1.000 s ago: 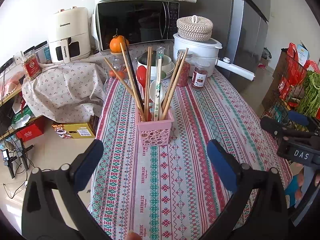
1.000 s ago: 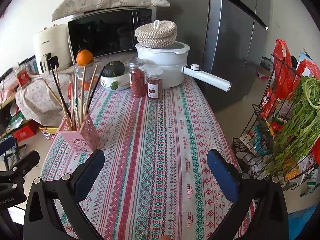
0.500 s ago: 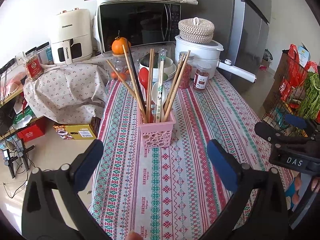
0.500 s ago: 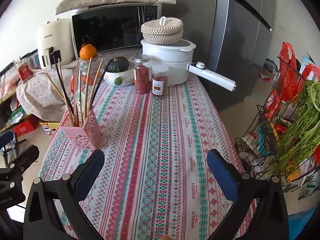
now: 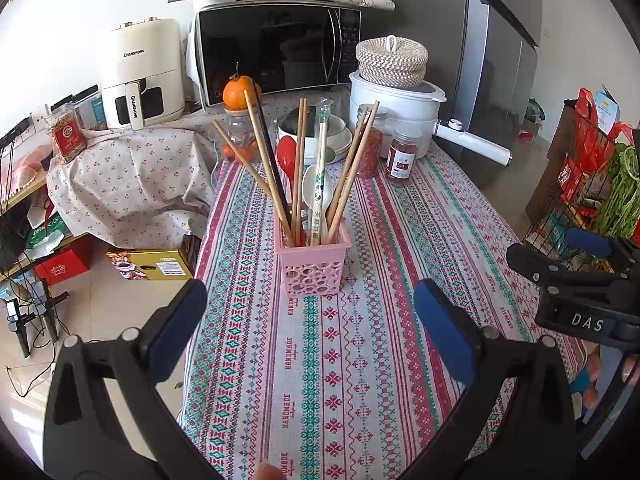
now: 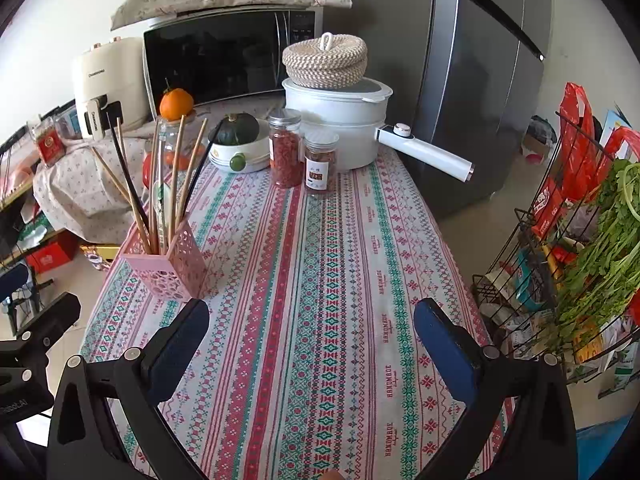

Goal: Organize utensils

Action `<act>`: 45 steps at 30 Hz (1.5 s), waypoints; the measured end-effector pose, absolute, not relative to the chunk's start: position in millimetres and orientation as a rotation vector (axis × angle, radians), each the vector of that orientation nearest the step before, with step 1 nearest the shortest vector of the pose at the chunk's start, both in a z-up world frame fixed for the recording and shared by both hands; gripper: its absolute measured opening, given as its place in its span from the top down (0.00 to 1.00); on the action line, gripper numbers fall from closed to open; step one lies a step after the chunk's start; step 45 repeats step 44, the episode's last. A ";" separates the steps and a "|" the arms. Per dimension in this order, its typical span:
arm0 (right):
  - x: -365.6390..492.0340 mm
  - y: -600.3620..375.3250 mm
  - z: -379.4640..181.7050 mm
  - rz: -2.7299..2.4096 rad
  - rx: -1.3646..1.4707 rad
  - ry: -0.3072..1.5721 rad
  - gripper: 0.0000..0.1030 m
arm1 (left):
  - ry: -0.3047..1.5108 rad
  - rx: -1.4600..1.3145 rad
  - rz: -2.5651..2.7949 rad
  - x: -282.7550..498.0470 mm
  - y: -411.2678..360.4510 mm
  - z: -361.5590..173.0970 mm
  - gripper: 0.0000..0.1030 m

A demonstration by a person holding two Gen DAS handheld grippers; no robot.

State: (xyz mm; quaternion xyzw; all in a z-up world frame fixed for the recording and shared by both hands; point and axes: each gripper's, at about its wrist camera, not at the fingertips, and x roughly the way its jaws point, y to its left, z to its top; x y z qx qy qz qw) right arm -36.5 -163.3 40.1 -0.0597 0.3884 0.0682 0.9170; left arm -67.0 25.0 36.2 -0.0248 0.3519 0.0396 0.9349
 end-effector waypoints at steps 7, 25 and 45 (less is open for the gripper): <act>-36.4 -163.4 40.2 0.140 -0.122 0.800 0.00 | 0.727 -0.051 0.079 -66.8 24.9 34.7 0.00; -35.8 -163.9 38.5 0.142 -0.115 0.808 0.00 | 0.742 -0.055 0.115 -64.9 24.5 31.7 0.00; -34.7 -163.9 33.9 0.152 -0.096 0.837 0.00 | 0.805 -0.086 0.107 -60.9 20.3 24.8 0.00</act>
